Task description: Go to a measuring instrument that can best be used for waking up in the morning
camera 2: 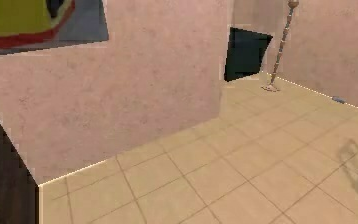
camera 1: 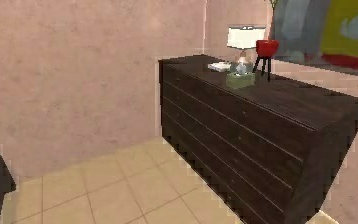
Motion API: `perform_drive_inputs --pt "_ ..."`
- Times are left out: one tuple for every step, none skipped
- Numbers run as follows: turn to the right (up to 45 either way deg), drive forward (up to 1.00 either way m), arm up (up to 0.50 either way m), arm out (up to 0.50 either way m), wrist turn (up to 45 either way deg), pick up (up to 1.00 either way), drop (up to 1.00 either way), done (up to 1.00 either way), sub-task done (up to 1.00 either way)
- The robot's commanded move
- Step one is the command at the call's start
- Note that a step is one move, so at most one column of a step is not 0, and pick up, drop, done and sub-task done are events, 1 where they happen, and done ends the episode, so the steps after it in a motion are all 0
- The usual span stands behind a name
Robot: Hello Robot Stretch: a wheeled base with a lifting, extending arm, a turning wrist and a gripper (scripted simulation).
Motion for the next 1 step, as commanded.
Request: perform_drive_inputs --pt "45.0 0.00 0.00 0.00 0.0 0.00 0.00 0.00 0.00"
